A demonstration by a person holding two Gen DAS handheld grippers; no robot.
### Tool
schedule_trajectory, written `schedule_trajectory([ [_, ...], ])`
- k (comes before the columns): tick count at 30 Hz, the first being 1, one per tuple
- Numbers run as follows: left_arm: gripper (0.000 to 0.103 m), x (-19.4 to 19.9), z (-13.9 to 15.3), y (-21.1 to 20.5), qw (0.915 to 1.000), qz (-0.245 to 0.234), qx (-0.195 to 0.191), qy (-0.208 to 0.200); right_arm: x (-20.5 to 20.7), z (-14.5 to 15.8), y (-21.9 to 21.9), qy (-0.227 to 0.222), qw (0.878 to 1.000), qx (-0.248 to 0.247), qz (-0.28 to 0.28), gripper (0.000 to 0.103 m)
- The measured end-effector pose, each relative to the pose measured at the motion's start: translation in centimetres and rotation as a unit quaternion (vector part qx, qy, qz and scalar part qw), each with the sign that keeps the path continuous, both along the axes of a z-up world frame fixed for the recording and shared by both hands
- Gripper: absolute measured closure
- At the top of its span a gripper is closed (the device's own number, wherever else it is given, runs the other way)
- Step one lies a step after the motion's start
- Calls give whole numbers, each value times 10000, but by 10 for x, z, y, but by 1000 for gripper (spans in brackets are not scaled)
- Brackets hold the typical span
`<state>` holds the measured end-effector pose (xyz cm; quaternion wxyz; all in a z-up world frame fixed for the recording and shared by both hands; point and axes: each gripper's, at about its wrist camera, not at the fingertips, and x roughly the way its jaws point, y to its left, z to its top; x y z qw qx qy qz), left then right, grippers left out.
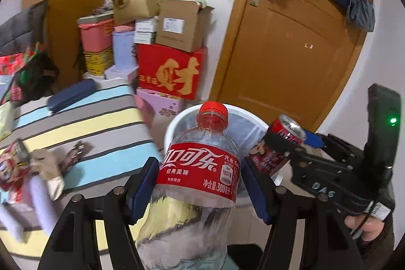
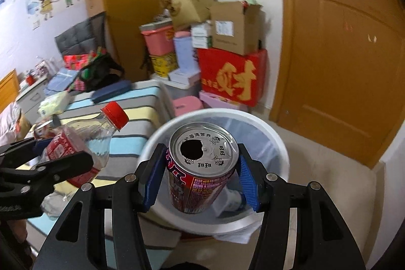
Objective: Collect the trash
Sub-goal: 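Open both grippers over the wastebasket to drop the can and bottle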
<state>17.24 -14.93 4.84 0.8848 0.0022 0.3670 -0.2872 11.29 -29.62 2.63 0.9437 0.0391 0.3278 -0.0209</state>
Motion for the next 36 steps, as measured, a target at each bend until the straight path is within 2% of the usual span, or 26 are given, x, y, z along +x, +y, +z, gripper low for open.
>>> schedule_trajectory([
  [2, 36, 11, -5, -13, 9998, -86, -94, 146, 6, -6, -7, 104, 9999, -36, -106, 47],
  [5, 36, 21, -11, -29, 9999, -108, 8, 132, 15, -13, -19, 271, 9994, 41, -189, 47],
  [8, 36, 35, -19, -42, 9994, -163, -51, 303, 21, -22, -23, 386, 9990, 20, -216, 47],
  [12, 36, 50, -28, -61, 9993, -195, 139, 278, 31, -35, -31, 599, 9979, -21, -240, 47],
  [14, 36, 59, -34, -65, 9988, -216, 59, 446, 34, -39, -34, 674, 9974, -32, -232, 47],
  [21, 36, 76, -47, -77, 9982, -193, 60, 563, 41, -49, -43, 872, 9956, -68, -322, 47],
  [25, 36, 77, -50, -80, 9982, -217, 83, 557, 41, -51, -42, 920, 9951, -188, -316, 47],
  [29, 35, 77, -47, -78, 9982, -265, -81, 541, 40, -47, -42, 828, 9958, -210, -331, 47],
  [32, 34, 73, -42, -75, 9989, -206, -8, 417, 37, -41, -41, 716, 9961, -302, -412, 42],
  [36, 34, 68, -38, -67, 9992, -97, 42, 373, 34, -39, -40, 667, 9964, -301, -430, 41],
])
